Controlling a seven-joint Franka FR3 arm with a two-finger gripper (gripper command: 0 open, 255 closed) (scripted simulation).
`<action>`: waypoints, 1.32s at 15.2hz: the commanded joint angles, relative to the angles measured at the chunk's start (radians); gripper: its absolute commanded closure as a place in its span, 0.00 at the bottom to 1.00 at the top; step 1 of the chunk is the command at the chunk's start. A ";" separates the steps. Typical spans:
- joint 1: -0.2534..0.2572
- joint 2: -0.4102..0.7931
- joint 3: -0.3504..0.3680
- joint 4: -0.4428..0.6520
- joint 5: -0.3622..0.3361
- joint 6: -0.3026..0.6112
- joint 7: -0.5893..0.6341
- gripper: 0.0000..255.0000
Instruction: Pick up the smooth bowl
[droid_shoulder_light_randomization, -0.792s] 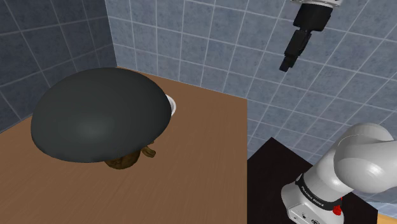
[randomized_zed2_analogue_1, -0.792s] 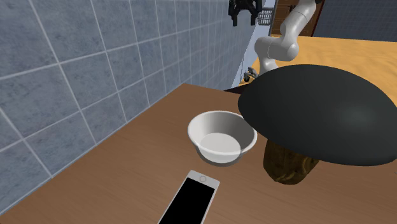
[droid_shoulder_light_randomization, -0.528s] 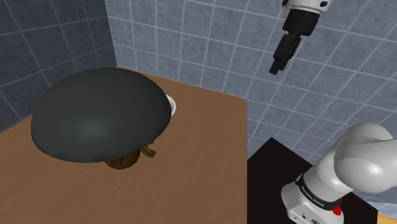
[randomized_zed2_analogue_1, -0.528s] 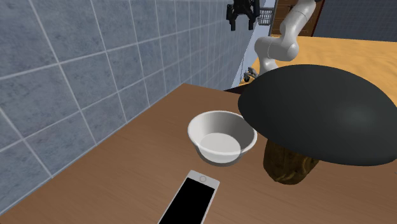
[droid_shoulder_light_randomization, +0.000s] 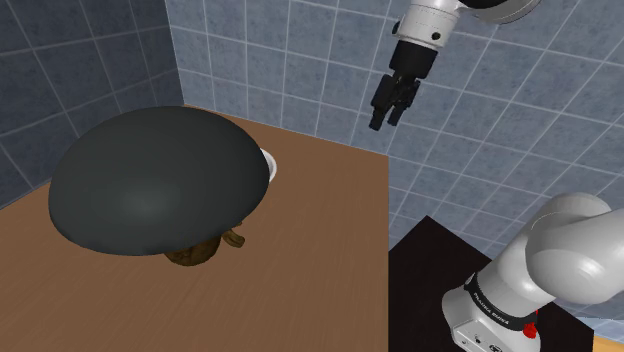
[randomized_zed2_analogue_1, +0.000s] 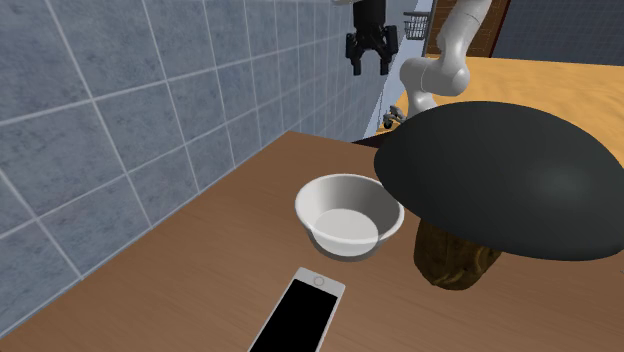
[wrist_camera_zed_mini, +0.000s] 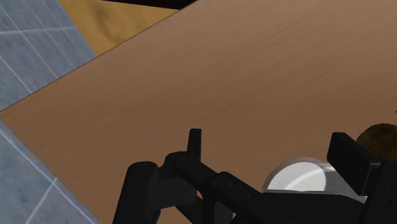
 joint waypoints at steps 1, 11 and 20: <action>0.005 0.060 0.015 0.003 0.022 0.068 0.016 0.00; 0.033 0.389 0.077 0.123 0.100 0.324 0.089 0.00; 0.063 0.713 0.109 0.346 0.128 0.475 0.155 0.00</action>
